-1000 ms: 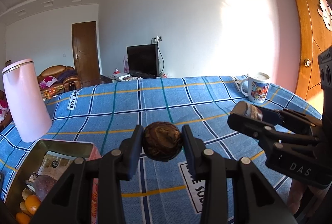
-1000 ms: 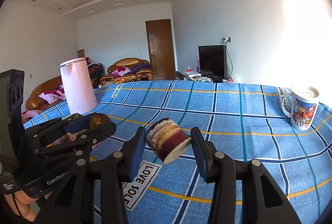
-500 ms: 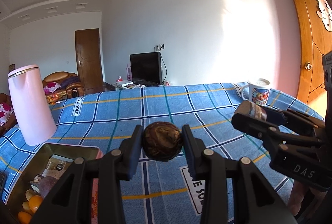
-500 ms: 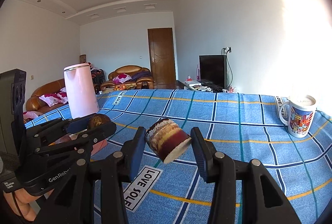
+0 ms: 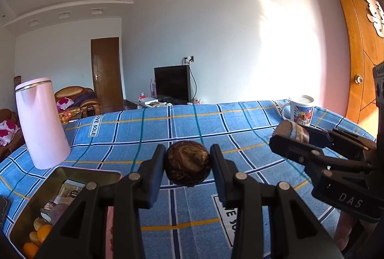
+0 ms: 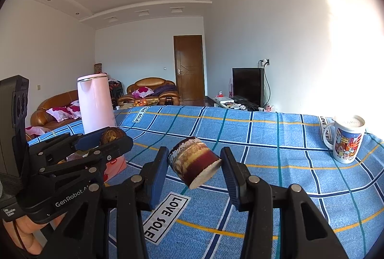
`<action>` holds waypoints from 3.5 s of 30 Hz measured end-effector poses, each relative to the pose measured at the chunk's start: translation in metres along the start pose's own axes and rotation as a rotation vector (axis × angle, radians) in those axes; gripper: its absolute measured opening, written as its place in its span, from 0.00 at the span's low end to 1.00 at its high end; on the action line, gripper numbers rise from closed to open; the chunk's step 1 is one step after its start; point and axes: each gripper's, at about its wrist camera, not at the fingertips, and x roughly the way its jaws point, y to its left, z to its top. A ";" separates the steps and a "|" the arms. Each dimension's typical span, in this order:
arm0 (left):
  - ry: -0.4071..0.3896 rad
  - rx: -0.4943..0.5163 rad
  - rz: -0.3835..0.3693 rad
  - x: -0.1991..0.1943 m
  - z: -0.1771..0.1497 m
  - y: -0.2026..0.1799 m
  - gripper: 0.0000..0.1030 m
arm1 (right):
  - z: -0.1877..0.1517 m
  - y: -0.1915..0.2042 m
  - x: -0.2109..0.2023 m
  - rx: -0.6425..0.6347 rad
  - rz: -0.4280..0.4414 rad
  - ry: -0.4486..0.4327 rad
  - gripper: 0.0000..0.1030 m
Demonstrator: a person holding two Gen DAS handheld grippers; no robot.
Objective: Organize fruits
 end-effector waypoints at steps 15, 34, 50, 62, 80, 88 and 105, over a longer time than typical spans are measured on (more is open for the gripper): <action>0.016 -0.023 -0.015 -0.014 -0.005 0.011 0.38 | -0.002 0.017 0.002 -0.009 0.015 0.049 0.45; 0.097 -0.052 0.097 -0.049 -0.016 0.070 0.38 | 0.001 0.083 0.027 -0.016 0.223 0.120 0.45; 0.114 -0.097 0.190 -0.074 -0.026 0.120 0.38 | 0.016 0.137 0.040 -0.104 0.323 0.119 0.45; 0.140 -0.114 0.239 -0.080 -0.034 0.143 0.38 | 0.021 0.166 0.059 -0.138 0.362 0.138 0.45; 0.218 -0.146 0.249 -0.075 -0.055 0.168 0.38 | 0.000 0.199 0.085 -0.194 0.376 0.284 0.45; 0.256 -0.144 0.248 -0.067 -0.063 0.166 0.39 | -0.017 0.203 0.100 -0.205 0.368 0.381 0.45; 0.174 -0.164 0.254 -0.089 -0.049 0.161 0.76 | -0.004 0.178 0.070 -0.130 0.314 0.295 0.65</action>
